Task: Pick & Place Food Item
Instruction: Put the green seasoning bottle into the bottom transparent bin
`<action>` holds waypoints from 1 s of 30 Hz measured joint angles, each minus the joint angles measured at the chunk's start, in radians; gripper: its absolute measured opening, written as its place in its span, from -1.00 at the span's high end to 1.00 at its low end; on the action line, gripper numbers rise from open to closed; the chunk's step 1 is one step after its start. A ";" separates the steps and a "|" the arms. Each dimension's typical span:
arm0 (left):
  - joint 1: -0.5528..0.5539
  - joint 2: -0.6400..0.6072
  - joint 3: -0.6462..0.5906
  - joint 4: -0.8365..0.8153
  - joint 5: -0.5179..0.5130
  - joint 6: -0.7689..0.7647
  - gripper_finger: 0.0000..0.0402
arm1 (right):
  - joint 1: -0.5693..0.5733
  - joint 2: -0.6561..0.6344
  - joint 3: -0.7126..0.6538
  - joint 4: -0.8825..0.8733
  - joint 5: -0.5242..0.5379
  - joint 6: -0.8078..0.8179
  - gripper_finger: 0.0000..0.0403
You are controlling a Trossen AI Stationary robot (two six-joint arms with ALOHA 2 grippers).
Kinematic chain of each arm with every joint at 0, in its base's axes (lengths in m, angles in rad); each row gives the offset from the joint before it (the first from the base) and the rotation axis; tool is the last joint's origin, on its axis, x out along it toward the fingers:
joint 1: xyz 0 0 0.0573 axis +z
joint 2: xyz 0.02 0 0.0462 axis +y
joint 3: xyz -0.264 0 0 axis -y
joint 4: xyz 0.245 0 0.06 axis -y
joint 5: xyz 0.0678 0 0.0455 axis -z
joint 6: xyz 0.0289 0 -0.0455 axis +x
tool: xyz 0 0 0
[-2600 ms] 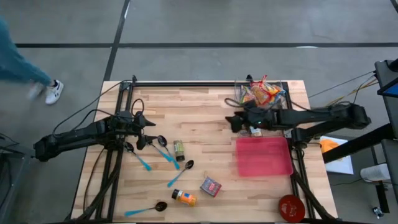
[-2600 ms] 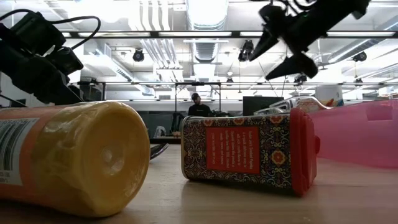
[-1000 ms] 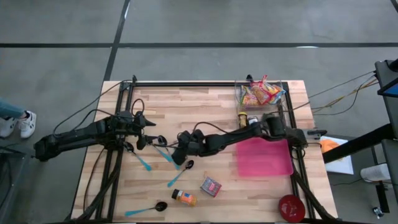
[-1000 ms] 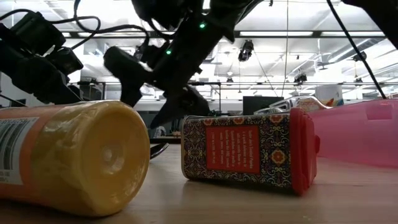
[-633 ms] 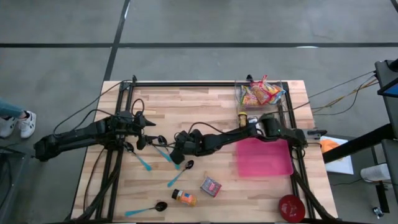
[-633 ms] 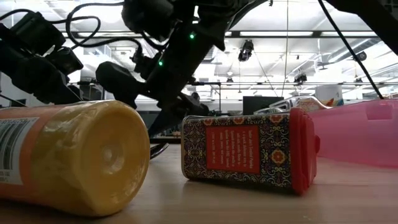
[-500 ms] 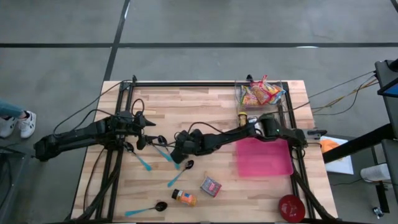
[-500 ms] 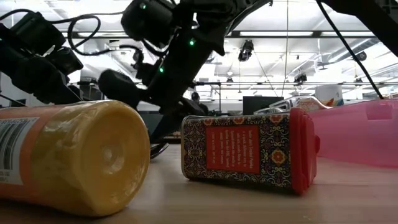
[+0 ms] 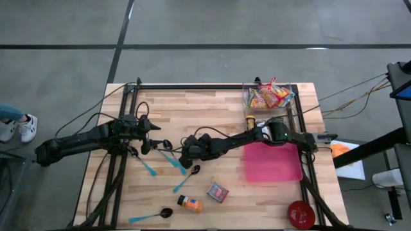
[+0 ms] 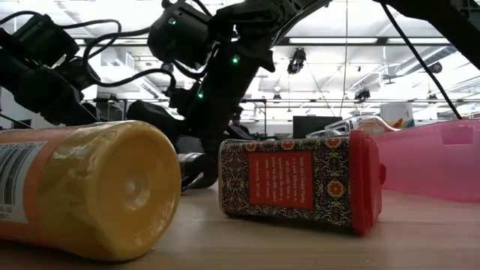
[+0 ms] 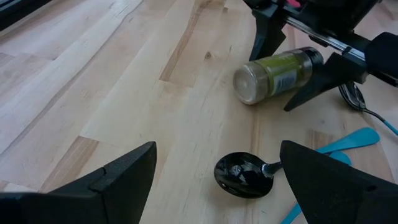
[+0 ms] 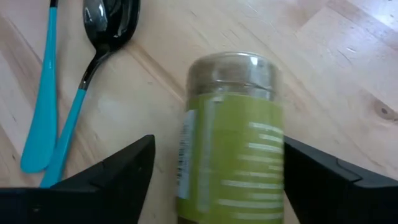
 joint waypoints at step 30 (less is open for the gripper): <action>0.000 0.000 0.000 0.000 0.000 0.000 -0.72 | -0.004 -0.011 -0.004 -0.046 -0.003 -0.003 0.19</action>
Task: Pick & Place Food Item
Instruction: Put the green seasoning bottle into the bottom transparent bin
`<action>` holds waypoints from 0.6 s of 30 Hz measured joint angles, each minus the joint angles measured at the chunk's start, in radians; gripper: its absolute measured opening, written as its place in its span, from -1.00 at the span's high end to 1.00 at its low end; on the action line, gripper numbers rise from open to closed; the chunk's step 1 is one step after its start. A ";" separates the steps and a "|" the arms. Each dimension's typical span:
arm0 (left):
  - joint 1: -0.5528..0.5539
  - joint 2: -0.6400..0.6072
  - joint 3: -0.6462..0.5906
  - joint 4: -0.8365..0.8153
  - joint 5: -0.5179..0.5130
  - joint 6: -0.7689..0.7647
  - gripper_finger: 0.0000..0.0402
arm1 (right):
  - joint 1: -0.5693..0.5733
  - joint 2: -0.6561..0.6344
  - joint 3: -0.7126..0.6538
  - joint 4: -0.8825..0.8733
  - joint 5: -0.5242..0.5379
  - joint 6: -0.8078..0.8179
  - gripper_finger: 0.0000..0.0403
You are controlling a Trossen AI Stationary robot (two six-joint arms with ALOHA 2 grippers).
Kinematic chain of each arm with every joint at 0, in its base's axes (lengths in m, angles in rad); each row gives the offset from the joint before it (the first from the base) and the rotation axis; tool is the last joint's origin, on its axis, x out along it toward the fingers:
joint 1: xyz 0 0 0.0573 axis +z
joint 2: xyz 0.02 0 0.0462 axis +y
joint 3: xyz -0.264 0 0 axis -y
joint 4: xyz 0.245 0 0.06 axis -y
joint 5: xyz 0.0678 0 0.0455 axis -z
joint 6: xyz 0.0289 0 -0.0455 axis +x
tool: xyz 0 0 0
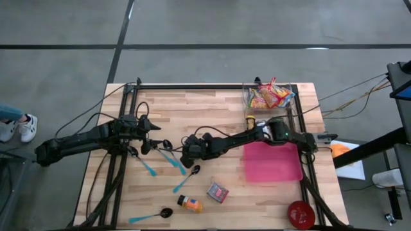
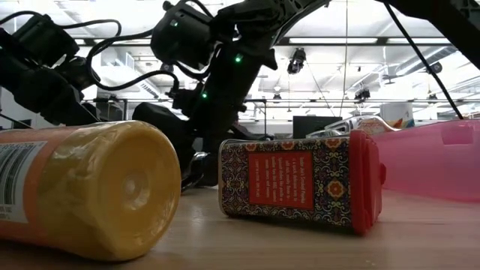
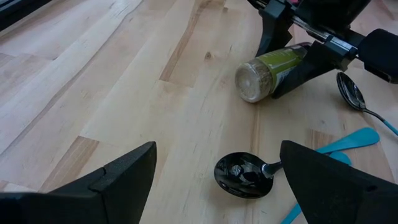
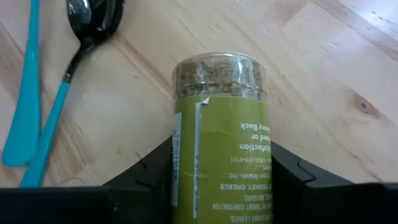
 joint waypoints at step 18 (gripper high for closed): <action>0.000 0.000 0.000 0.000 0.000 0.000 -0.72 | 0.054 -0.152 -0.001 -0.225 0.202 0.063 0.19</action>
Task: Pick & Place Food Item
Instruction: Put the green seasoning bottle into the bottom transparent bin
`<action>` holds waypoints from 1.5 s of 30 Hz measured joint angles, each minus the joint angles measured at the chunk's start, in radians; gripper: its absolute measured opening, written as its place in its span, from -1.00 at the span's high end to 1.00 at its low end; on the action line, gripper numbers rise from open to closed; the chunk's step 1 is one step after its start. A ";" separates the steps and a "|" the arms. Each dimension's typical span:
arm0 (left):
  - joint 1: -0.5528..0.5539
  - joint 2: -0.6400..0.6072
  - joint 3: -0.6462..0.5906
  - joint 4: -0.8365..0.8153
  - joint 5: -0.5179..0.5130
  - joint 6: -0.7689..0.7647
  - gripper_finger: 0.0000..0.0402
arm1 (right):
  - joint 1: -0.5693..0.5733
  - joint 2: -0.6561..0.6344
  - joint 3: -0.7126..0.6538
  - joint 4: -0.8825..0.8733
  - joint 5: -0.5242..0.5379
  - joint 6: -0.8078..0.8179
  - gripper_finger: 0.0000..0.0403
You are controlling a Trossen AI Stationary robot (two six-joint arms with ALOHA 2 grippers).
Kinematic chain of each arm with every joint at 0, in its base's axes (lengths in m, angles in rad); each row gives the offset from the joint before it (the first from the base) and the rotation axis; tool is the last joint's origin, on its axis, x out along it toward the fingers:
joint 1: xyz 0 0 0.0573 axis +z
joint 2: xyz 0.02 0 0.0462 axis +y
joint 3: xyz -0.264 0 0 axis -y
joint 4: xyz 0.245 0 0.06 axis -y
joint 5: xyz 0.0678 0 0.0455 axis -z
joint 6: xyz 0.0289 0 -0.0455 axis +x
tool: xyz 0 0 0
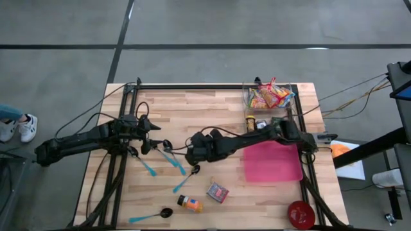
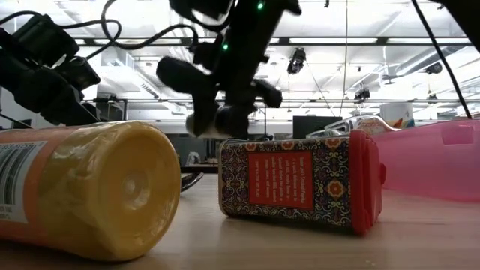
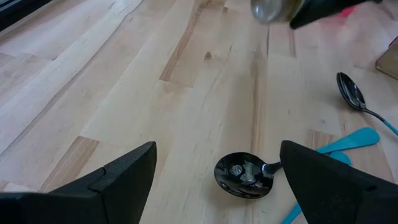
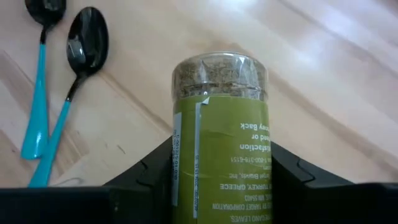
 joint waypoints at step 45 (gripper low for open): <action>0.000 0.000 0.000 0.000 0.000 0.000 -0.72 | 0.130 -0.504 -0.188 -0.799 0.269 0.523 0.19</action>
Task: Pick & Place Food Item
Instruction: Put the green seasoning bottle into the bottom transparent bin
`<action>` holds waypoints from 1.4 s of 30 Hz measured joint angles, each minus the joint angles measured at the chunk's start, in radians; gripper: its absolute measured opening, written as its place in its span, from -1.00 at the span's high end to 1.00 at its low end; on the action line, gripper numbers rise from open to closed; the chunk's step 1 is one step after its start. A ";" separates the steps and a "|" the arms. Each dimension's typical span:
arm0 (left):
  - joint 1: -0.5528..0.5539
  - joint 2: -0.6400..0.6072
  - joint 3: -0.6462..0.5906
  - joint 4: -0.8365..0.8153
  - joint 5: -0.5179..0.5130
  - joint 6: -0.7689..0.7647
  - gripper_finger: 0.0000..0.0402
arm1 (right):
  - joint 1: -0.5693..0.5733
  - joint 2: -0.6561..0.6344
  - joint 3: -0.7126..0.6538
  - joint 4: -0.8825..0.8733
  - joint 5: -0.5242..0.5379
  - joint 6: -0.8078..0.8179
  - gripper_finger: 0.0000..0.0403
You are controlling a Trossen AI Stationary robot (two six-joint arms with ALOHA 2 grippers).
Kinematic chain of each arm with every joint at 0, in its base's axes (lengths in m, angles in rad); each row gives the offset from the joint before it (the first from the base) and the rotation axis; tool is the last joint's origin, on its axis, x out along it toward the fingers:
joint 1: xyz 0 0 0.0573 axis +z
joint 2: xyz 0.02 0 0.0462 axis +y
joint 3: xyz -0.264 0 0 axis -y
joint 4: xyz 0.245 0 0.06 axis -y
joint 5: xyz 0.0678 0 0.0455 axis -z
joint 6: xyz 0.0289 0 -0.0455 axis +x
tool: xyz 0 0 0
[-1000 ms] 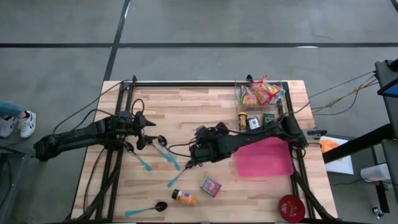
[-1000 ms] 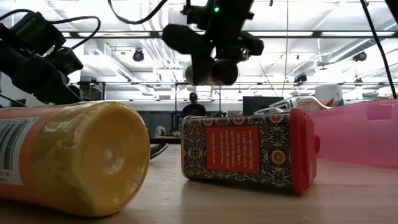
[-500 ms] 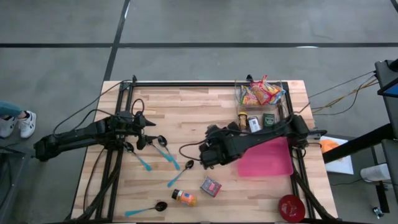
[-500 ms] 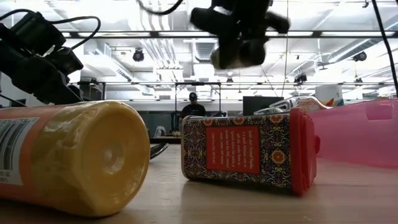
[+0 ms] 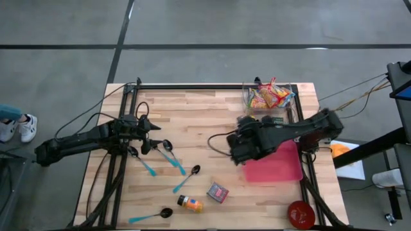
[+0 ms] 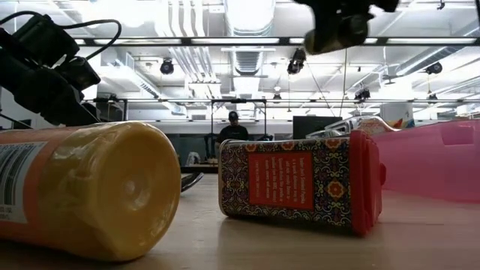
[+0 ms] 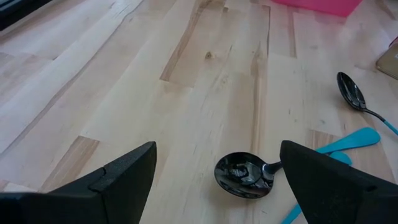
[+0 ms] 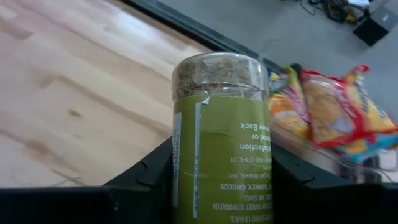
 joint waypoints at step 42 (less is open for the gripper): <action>0.000 0.000 0.000 0.000 0.000 0.000 -0.72 | -0.486 -0.496 -0.947 0.574 -0.213 -0.044 0.19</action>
